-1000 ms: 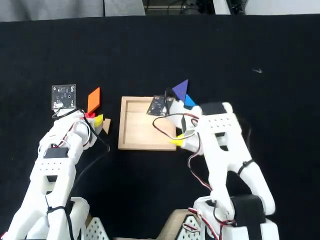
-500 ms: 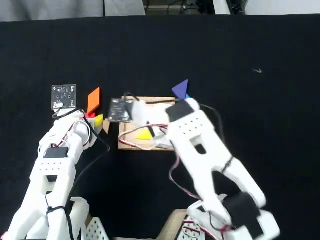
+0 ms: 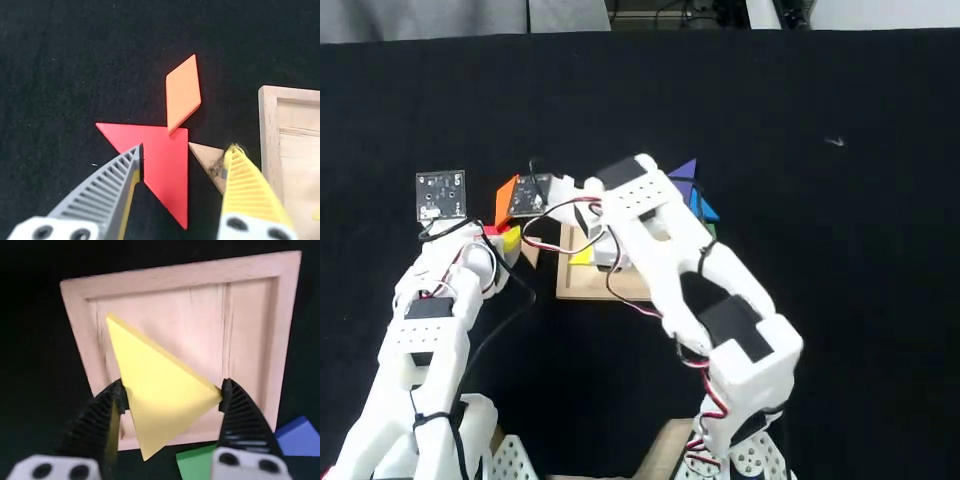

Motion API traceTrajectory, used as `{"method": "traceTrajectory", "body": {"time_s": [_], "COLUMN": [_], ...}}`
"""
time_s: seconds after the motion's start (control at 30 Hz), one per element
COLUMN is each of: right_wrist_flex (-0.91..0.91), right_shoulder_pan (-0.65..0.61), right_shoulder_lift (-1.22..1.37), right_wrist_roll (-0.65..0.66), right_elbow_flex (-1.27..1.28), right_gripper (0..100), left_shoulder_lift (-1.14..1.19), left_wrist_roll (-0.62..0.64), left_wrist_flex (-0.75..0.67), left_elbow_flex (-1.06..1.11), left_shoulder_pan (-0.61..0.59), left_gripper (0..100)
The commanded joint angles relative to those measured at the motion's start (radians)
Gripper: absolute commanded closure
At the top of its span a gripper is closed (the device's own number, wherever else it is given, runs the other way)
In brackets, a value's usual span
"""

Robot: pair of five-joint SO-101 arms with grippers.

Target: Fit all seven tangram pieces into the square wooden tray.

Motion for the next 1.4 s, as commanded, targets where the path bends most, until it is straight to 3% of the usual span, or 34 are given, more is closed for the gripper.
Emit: {"method": "traceTrajectory", "body": {"time_s": [0.0,0.23,0.5,0.93,1.13,1.37], "right_wrist_flex": [0.006,0.006,0.005,0.014,0.129,0.132], "right_shoulder_pan": [-0.015,-0.017,-0.066,-0.074,-0.068,-0.051], "right_shoulder_lift": [0.005,0.012,0.012,0.01,0.007,0.002], "right_wrist_roll": [-0.012,-0.058,-0.048,-0.035,-0.034,-0.04], "right_elbow_flex": [-0.065,-0.064,-0.008,0.041,0.004,-0.01], "right_gripper": [79.9,79.2,70.7,70.5,70.5,70.4], "left_shoulder_lift": [-0.023,-0.023,-0.023,-0.023,-0.023,-0.023], "left_wrist_roll": [0.009,0.006,0.008,0.008,0.008,0.008], "left_wrist_flex": [-0.018,-0.018,-0.018,-0.018,-0.018,-0.018], "left_elbow_flex": [-0.005,0.005,0.004,0.004,0.001,0.001], "left_shoulder_pan": [-0.015,-0.012,-0.013,-0.013,-0.013,-0.013], "left_gripper": [74,74,74,74,74,74]}}
